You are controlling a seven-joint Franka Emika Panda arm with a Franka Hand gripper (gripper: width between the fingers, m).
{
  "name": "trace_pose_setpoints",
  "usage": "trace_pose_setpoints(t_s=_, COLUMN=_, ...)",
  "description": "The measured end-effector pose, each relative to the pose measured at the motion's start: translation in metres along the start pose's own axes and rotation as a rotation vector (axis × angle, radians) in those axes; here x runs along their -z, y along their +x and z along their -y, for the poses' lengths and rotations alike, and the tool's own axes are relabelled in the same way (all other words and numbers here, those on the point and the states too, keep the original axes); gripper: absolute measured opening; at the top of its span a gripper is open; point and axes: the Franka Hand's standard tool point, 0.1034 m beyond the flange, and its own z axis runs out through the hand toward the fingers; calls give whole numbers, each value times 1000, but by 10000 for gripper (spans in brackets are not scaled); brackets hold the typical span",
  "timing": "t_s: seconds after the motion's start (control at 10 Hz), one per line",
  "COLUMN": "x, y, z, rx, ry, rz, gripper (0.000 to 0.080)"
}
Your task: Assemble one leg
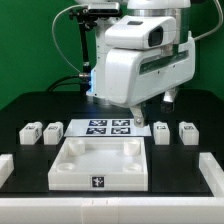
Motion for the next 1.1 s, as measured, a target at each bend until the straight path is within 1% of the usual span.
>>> trace_pose_setpoints(t_s=0.1, x=-1, y=-1, z=0, rx=16, ry=-3, rz=-3, gripper=650)
trace_pose_setpoints(t_s=0.2, x=-12, y=-15, z=11, rx=147, ry=-30, rz=-31, gripper=650)
trace_pose_setpoints(t_s=0.3, x=-28, y=-40, z=35, rx=212, ry=-27, rz=-29, gripper=650)
trace_pose_setpoints(t_s=0.4, x=-43, y=-66, z=47, rx=371, ry=-29, rz=-28, gripper=650)
trace_pose_setpoints(t_s=0.5, x=-57, y=-99, z=53, rx=535, ry=-27, rz=-26, gripper=650)
trace_pose_setpoints(t_s=0.6, x=-66, y=-123, z=53, rx=633, ry=-7, rz=-18, gripper=650)
trace_pose_setpoints(t_s=0.7, x=-74, y=-135, z=50, rx=707, ry=-5, rz=-19, gripper=650)
trace_pose_setpoints(t_s=0.8, x=-85, y=-143, z=47, rx=774, ry=3, rz=-21, gripper=650)
trace_pose_setpoints(t_s=0.9, x=-94, y=-145, z=48, rx=728, ry=20, rz=-20, gripper=650)
trace_pose_setpoints(t_s=1.0, x=-104, y=-146, z=53, rx=684, ry=42, rz=-19, gripper=650)
trace_pose_setpoints(t_s=1.1, x=-107, y=-146, z=55, rx=664, ry=49, rz=-17, gripper=650)
